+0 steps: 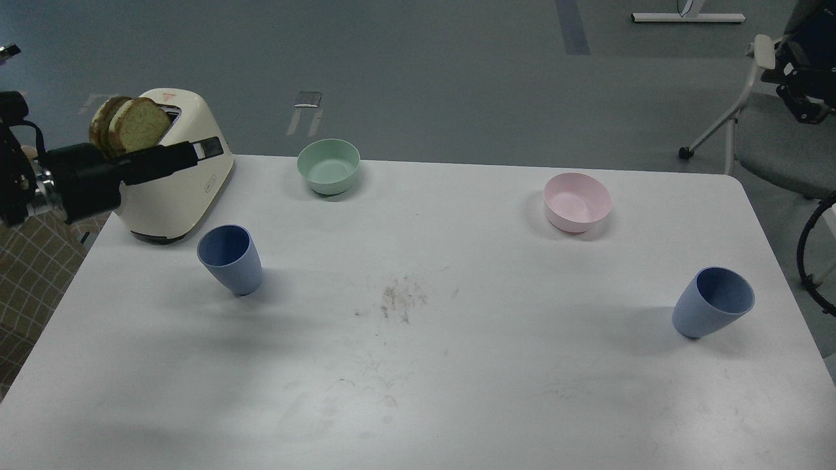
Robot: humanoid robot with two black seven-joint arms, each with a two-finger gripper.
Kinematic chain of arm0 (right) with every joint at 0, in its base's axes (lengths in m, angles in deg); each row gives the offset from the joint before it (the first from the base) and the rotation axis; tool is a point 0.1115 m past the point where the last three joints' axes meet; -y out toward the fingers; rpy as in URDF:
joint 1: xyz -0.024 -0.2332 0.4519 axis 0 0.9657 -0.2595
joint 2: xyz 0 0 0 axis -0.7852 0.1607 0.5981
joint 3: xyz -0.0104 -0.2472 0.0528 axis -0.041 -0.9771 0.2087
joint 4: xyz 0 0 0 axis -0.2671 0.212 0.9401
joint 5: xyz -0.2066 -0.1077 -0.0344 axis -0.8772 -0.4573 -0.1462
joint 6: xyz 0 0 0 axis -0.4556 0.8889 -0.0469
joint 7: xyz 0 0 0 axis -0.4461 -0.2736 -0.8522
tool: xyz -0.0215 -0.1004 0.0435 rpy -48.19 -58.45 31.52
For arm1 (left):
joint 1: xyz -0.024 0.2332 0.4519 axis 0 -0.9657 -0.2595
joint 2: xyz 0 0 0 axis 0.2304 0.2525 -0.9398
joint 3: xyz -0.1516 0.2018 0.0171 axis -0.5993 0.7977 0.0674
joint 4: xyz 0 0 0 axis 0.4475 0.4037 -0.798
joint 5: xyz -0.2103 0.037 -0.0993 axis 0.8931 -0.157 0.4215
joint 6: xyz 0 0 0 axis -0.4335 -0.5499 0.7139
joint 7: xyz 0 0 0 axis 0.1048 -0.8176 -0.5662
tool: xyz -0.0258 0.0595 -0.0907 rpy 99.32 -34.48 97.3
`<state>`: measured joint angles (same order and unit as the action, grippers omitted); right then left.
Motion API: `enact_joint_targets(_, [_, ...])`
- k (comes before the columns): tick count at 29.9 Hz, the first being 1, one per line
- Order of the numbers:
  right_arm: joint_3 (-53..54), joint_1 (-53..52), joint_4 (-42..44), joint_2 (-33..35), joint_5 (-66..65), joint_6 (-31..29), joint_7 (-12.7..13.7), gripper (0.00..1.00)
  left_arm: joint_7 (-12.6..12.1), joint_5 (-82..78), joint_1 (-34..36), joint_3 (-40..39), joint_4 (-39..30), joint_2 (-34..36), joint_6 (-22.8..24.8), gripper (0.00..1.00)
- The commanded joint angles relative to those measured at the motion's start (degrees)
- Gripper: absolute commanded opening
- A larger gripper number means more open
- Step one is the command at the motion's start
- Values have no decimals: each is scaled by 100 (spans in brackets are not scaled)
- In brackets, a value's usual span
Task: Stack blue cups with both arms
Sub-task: 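Grasp the blue cup with the left hand and lift it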
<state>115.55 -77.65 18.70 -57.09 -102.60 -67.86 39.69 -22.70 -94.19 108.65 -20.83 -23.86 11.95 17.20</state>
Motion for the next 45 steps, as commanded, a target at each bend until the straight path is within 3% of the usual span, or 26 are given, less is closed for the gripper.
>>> enact_joint_targets(1, [11,45,2,7,0,0,-74,100,-12,-1034,-121,4,74,-57,-86,86])
enact_joint_targets(6, [247,177,10,7,0,0,-118,100,-39,-1561,-235,214,513,-346,-95,85])
enact_joint_targets(18, [380,256,19,42,0,0,-118,100,-39,-1976,-235,408,1111,-813,-174,73])
enact_joint_targets(24, [380,283,28,42,0,0,-118,100,-47,-1976,-244,443,1164,-883,-174,42])
enact_joint_targets(28, [388,318,28,42,0,0,-118,100,-30,-1984,-244,452,1164,-892,-174,3])
enact_joint_targets(29, [397,353,28,42,0,0,-118,100,-30,-1984,-244,452,1164,-892,-165,0])
enact_joint_targets(38, [512,423,54,77,0,0,-118,100,-21,-1993,-7,443,936,-954,-148,0])
enact_joint_targets(45, [556,459,28,77,0,0,-118,100,-109,-2466,1212,452,119,-962,378,0])
